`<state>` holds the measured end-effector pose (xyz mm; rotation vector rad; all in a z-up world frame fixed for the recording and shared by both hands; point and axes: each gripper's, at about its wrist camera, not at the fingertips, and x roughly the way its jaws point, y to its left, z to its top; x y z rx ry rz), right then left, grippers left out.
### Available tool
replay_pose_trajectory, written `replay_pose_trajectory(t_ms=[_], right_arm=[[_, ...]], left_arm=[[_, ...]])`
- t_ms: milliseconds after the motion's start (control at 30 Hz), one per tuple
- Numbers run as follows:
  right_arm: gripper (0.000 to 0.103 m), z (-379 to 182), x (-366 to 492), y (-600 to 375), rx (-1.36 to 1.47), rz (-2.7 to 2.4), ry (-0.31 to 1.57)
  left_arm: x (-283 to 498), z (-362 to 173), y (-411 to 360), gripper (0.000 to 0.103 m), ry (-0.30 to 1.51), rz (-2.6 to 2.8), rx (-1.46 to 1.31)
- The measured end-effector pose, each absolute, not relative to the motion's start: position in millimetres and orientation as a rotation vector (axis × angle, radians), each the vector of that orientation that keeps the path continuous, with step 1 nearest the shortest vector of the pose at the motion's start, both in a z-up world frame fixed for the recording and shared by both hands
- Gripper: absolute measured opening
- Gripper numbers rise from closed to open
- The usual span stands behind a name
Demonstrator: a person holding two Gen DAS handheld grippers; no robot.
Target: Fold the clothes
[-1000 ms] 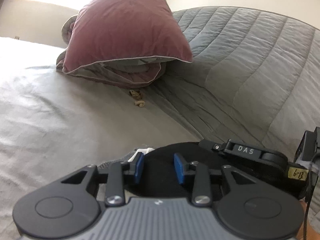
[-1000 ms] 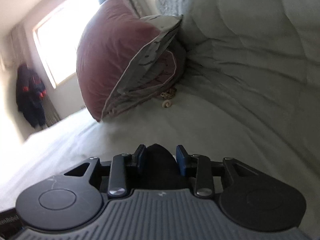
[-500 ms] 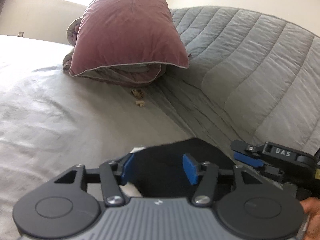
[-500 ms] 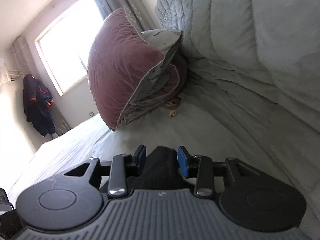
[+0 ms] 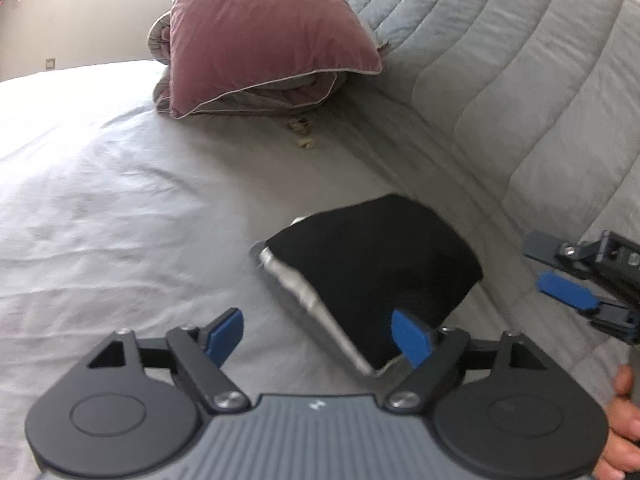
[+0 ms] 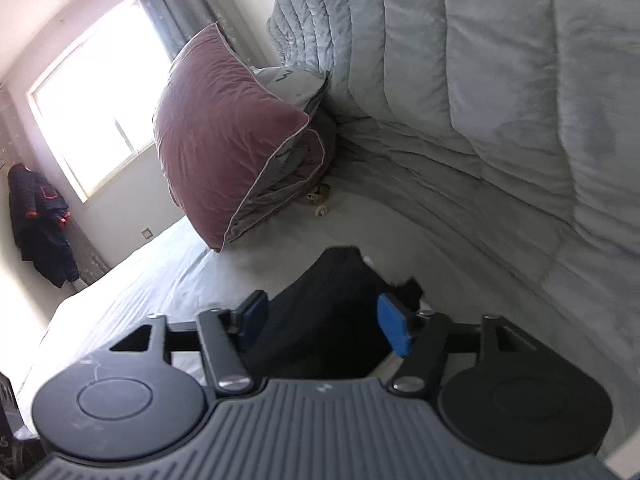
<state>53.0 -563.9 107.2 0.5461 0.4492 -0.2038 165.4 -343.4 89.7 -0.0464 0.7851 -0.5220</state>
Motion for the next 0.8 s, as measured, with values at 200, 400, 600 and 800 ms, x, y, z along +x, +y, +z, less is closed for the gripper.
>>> replay_pose_trajectory(t_ms=[200,400,600,800], right_arm=[[0.101,110,20,-533,0.559,-0.283,0.465],[0.103,101,7,-511,0.509,-0.343,0.517],[0.103,92,9,-509,0.443,-0.426,0.589],[0.103,81,15,-514,0.433,-0.411,0.632]], left_arm=[[145,101,-339,0.102,0.786,-0.466,0.069],[136,96,-343,0.102,0.806,-0.453,0.13],[140,78,-343,0.102,0.876,-0.38,0.048],[135,64,-346,0.102,0.867,-0.351,0.048]])
